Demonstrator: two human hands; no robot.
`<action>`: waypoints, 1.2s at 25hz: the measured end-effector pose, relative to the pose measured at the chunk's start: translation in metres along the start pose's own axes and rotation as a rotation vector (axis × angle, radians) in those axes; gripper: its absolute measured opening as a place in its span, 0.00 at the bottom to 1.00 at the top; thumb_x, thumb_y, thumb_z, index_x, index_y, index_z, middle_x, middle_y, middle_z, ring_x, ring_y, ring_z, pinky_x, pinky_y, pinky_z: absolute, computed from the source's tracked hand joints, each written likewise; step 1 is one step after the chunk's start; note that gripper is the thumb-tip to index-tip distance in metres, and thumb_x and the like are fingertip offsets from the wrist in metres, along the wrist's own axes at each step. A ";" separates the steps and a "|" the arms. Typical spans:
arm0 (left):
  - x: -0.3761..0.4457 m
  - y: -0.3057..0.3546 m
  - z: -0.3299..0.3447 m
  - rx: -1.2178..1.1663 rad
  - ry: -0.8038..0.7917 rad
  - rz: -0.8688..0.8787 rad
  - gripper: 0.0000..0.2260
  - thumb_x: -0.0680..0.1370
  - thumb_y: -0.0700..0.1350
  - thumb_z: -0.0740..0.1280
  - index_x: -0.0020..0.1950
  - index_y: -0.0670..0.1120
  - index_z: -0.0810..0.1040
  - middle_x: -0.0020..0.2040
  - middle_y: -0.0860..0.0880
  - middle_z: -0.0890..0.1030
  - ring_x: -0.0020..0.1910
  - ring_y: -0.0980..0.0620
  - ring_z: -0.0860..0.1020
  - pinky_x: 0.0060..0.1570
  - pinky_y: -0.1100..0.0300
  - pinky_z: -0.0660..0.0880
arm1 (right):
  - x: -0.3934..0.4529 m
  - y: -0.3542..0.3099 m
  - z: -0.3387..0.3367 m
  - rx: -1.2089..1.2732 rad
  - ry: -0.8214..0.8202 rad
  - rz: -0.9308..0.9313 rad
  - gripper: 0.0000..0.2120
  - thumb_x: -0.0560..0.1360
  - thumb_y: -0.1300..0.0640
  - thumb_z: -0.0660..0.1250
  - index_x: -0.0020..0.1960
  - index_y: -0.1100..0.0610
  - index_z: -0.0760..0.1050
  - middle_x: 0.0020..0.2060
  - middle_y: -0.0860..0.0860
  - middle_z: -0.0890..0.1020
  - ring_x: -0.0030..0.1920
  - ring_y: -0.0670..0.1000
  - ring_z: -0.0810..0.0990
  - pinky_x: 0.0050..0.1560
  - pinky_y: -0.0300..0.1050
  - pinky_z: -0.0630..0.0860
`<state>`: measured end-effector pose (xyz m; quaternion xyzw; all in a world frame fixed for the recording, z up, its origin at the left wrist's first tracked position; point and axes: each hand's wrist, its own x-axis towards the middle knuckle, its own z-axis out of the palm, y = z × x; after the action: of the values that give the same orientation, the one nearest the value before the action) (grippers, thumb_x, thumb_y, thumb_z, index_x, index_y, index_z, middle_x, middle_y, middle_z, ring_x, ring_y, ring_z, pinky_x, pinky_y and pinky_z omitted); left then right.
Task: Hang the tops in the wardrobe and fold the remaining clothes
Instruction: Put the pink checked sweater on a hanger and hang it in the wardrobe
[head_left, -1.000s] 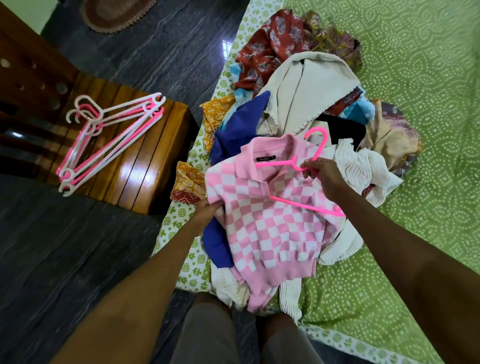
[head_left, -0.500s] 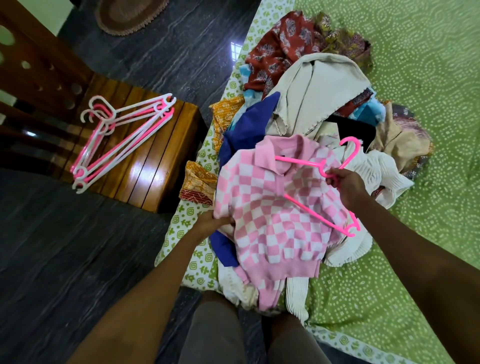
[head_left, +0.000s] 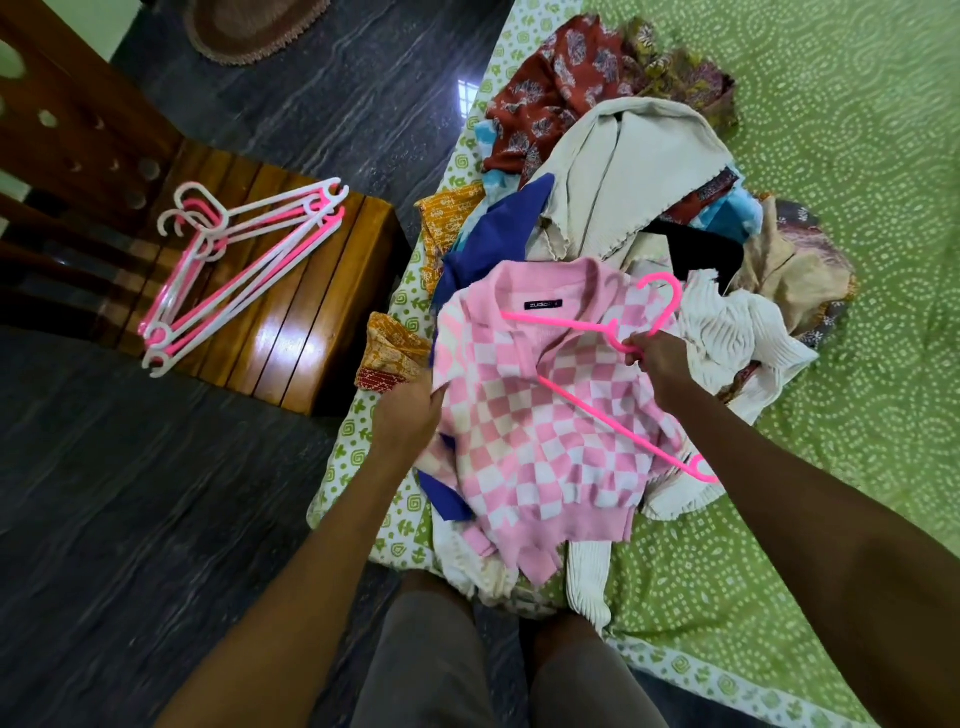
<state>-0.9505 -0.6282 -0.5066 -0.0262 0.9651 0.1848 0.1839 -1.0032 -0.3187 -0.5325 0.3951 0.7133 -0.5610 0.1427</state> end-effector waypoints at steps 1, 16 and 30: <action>0.002 0.000 -0.012 0.067 0.003 0.000 0.20 0.82 0.53 0.54 0.56 0.37 0.74 0.44 0.38 0.80 0.43 0.40 0.78 0.39 0.53 0.70 | 0.000 0.001 0.003 -0.032 0.017 -0.005 0.13 0.74 0.66 0.61 0.32 0.58 0.74 0.16 0.45 0.74 0.21 0.41 0.70 0.32 0.35 0.65; -0.044 -0.078 0.001 -0.990 -0.082 -0.636 0.17 0.77 0.46 0.66 0.64 0.40 0.74 0.58 0.41 0.78 0.49 0.49 0.77 0.44 0.57 0.73 | -0.014 0.007 0.016 -0.170 0.138 0.031 0.07 0.76 0.64 0.60 0.50 0.62 0.75 0.15 0.39 0.72 0.30 0.43 0.71 0.19 0.26 0.62; -0.027 -0.116 -0.019 -0.849 -0.481 -0.638 0.10 0.74 0.42 0.68 0.50 0.36 0.78 0.42 0.43 0.82 0.45 0.43 0.77 0.43 0.57 0.75 | -0.013 -0.003 0.016 -0.244 0.099 -0.032 0.08 0.76 0.63 0.58 0.40 0.57 0.72 0.30 0.50 0.74 0.30 0.43 0.70 0.22 0.27 0.63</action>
<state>-0.9180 -0.7433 -0.5200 -0.3443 0.6818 0.4918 0.4180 -1.0009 -0.3380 -0.5274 0.3906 0.7886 -0.4521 0.1453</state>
